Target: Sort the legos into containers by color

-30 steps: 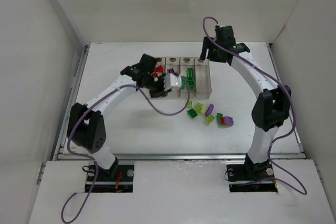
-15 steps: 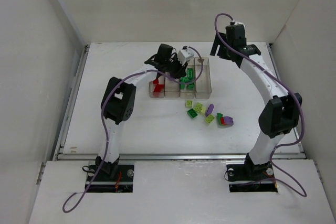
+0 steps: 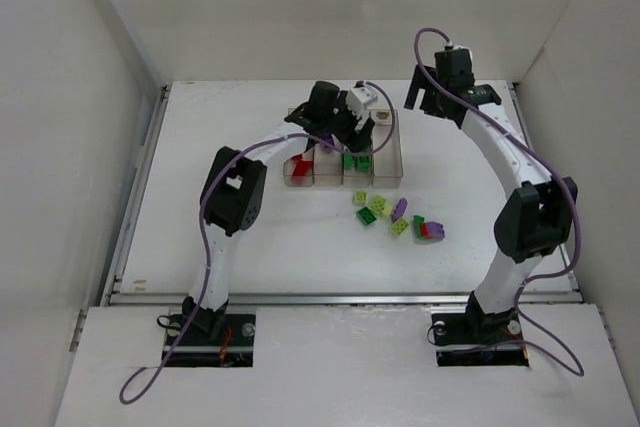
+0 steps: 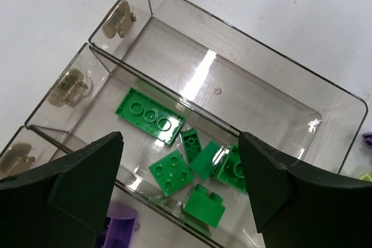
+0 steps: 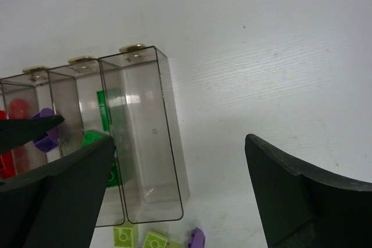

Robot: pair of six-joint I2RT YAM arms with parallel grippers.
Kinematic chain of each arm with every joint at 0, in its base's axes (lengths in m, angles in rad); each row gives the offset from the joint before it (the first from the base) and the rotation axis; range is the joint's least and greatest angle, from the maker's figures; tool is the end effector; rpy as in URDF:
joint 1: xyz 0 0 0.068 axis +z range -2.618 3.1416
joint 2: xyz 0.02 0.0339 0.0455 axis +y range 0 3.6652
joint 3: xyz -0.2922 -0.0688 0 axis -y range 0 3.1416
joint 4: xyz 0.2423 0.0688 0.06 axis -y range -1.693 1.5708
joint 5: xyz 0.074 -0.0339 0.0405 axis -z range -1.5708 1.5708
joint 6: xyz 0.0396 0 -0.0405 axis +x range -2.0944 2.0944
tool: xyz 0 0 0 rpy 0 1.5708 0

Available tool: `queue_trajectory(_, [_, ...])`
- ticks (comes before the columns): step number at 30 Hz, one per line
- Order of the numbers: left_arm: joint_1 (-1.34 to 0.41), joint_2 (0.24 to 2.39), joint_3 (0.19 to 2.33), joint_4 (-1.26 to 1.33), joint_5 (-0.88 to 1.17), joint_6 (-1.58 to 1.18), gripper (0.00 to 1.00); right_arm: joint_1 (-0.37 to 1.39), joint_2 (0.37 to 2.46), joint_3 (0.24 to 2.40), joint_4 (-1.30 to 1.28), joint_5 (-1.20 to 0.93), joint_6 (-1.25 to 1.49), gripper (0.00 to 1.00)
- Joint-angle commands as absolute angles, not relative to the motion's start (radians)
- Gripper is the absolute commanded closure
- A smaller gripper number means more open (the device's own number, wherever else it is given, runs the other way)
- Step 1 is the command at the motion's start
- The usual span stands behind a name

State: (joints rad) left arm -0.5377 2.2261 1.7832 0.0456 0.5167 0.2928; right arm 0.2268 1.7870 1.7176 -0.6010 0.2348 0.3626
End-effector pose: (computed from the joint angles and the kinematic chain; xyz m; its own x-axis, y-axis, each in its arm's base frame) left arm 0.4561 -0.2947 0.2536 -0.0767 0.3379 -0.9380 0.8969 0.4344 0.0831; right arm 0.4081 0.0847 0.3720 -0.5806 0.2201 -0.7839 0.1763 0.9739 0.1428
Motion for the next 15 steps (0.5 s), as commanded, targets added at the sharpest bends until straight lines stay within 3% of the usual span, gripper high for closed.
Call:
queue_trajectory(1, [-0.537,2.115,1.766,0.063,0.488,0.272,0.22,0.187,1.746,1.695,-0.652,0.235,0.385,0.01])
queue_trajectory(9, [-0.546,1.985,1.756,-0.046,0.341,0.227,0.22,0.173,1.654,1.559,-0.745,0.273,0.434,0.00])
queue_trajectory(15, [-0.535,1.833,1.718,-0.288,0.051,0.259,0.22,0.173,1.523,1.367,-0.767,0.160,0.505,0.00])
